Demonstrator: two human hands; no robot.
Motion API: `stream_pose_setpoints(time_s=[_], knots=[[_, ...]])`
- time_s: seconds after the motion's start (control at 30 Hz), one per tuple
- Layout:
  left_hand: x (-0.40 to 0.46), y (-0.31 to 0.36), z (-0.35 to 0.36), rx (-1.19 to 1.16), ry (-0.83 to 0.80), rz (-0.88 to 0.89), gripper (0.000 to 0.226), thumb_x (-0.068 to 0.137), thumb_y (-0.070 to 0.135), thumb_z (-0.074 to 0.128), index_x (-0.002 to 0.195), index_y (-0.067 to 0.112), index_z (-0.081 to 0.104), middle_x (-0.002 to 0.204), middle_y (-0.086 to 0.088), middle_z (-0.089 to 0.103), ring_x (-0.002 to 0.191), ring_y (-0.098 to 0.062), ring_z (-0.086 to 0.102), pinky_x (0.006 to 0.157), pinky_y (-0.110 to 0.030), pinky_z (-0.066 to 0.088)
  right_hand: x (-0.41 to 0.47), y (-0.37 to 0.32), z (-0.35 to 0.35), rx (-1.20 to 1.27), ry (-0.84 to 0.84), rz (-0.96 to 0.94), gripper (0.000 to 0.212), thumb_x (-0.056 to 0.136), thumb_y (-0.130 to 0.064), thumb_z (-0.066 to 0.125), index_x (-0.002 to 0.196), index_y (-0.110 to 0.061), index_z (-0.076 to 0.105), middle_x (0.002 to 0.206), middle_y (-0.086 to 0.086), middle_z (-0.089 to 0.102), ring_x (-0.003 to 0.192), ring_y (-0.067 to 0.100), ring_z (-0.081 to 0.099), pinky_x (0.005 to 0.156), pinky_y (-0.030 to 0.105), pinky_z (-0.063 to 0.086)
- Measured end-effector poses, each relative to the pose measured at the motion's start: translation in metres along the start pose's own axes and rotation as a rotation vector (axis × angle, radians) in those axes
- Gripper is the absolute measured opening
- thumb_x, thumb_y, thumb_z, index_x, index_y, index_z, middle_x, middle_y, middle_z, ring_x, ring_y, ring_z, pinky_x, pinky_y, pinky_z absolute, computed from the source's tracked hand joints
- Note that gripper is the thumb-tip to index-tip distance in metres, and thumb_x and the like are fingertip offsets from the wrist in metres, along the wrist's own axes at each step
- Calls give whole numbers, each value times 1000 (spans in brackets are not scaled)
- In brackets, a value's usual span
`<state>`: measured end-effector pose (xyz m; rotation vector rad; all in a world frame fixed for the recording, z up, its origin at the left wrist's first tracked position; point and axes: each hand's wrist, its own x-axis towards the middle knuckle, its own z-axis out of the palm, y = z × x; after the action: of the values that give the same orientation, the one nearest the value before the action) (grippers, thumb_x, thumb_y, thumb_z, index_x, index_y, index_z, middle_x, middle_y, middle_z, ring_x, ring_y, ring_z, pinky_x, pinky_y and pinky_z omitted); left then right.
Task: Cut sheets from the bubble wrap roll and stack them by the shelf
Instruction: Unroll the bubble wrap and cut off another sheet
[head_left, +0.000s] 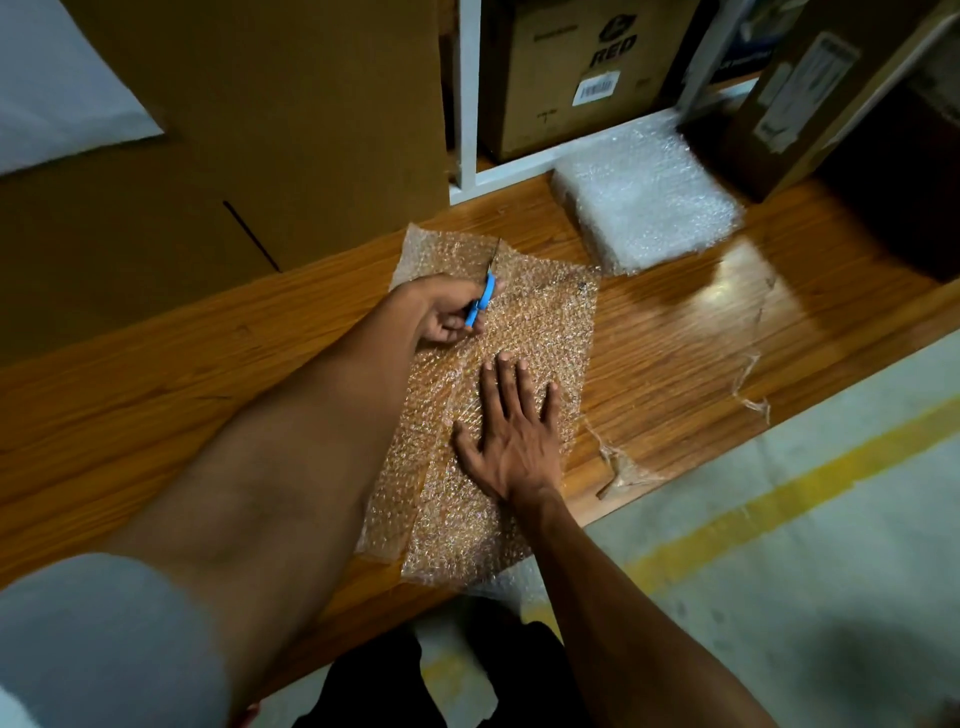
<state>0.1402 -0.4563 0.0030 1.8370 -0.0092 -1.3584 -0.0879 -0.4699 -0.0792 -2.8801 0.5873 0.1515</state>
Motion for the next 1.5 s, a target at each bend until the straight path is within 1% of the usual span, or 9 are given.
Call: stream_pose_setpoints(time_s=[0.1, 0.37, 0.63, 0.77, 0.87, 1.03, 1.17, 1.3, 1.5], knots=[[2, 2, 3, -16, 26, 37, 28, 99, 39, 64, 89, 12, 64, 80, -6, 64, 61, -6, 55, 52, -16, 41, 0, 0, -1, 2, -5, -2, 89, 100, -75, 6, 167, -18, -7, 175, 8, -12, 161, 27, -16, 125, 63, -7], [5, 0, 8, -106, 110, 125, 16, 92, 21, 76, 93, 6, 70, 82, -7, 70, 60, -6, 67, 46, -13, 50, -1, 0, -1, 7, 2, -4, 89, 101, -74, 6, 167, -17, -6, 175, 8, -12, 161, 27, -16, 125, 63, -7], [8, -9, 4, -207, 271, 276, 34, 92, 24, 77, 114, -1, 70, 93, -15, 79, 77, -20, 75, 62, -29, 51, -1, 0, -1, 6, -5, -1, 89, 100, -75, 5, 167, -18, -7, 174, 8, -13, 161, 28, -17, 125, 62, -8], [5, -32, -7, -31, 411, 261, 17, 93, 21, 76, 105, 9, 73, 91, -9, 79, 72, -17, 75, 67, -37, 59, -2, 1, -2, 3, -12, -5, 90, 99, -77, 4, 167, -18, -9, 174, 8, -13, 160, 28, -17, 125, 62, -10], [-8, -49, -17, 185, 526, 229, 17, 93, 25, 76, 103, 12, 77, 88, -5, 78, 62, -14, 69, 58, -27, 53, -2, 1, -2, 10, -15, -5, 90, 99, -77, 3, 167, -19, -9, 174, 8, -13, 161, 28, -16, 125, 62, -9], [-31, -69, -24, 677, 713, 240, 33, 87, 32, 82, 109, 7, 77, 102, -10, 77, 90, -23, 73, 65, -27, 49, -3, 1, -3, 18, -12, -3, 90, 99, -77, 1, 166, -18, -12, 174, 8, -15, 160, 28, -16, 125, 63, -8], [-44, -78, -19, 811, 735, 152, 47, 77, 28, 91, 112, 4, 74, 109, -15, 75, 98, -29, 73, 69, -31, 51, -4, 1, -2, 20, -7, -2, 89, 100, -76, 2, 166, -18, -11, 174, 7, -16, 160, 28, -17, 125, 62, -8], [-50, -84, -13, 898, 898, 154, 24, 91, 2, 64, 114, 1, 73, 114, -21, 72, 106, -37, 70, 78, -37, 55, -4, 2, -2, 21, -10, -9, 89, 100, -76, 3, 166, -18, -11, 174, 7, -15, 160, 28, -17, 125, 62, -8], [-65, -101, 9, 964, 843, 370, 26, 92, 2, 61, 108, 17, 76, 111, -17, 71, 99, -36, 68, 79, -41, 58, -6, 3, -3, 37, -24, -15, 89, 100, -73, -1, 166, -15, -9, 173, 7, -15, 160, 26, -16, 125, 61, -10]])
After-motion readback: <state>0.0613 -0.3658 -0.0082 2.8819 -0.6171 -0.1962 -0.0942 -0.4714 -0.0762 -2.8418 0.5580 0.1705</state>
